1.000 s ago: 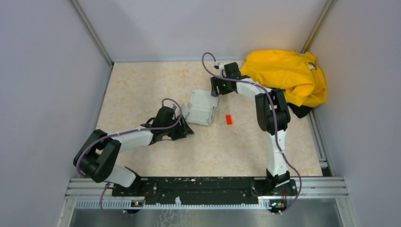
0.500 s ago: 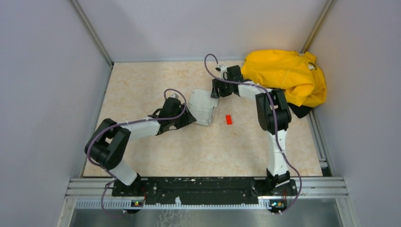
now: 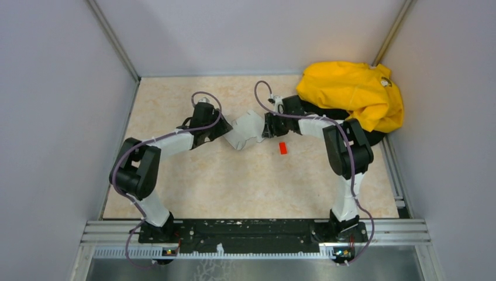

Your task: Fold the paper box

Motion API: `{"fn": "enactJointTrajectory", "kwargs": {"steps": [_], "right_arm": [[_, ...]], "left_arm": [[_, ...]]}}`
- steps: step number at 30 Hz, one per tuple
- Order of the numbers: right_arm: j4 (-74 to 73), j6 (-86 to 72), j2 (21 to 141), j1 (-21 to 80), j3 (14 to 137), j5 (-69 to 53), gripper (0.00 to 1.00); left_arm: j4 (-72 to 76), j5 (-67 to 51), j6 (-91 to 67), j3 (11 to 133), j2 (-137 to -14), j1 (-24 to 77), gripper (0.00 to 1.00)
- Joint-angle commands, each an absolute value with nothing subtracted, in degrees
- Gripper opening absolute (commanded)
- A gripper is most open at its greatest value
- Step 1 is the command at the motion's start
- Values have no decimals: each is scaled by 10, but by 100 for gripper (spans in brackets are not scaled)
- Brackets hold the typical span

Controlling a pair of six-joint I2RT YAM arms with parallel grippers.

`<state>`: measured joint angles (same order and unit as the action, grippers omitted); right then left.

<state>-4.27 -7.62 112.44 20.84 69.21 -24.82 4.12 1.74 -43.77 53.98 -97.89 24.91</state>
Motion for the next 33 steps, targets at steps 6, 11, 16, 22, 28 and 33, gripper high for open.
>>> {"fn": "enactJointTrajectory", "kwargs": {"steps": [6, 11, 16, 22, 28, 33], "right_arm": [[-73, -104, 1056, 307, 679, -304, 49], [-87, -110, 1037, 325, 697, -345, 52], [-89, -124, 1010, 306, 707, -347, 54], [-99, -143, 1043, 247, 757, -302, 53], [-135, -121, 1112, 222, 829, -257, 56], [-141, -119, 1169, 213, 870, -258, 56]], "left_arm": [[-10, 3, -369, 671, -1020, 172, 61], [-20, -21, -343, 699, -1029, 148, 61], [-29, -54, -334, 694, -1035, 121, 61], [-29, -57, -356, 630, -1000, 110, 60], [-20, -52, -365, 578, -973, 110, 59], [-5, -77, -365, 563, -983, 109, 72]]}}
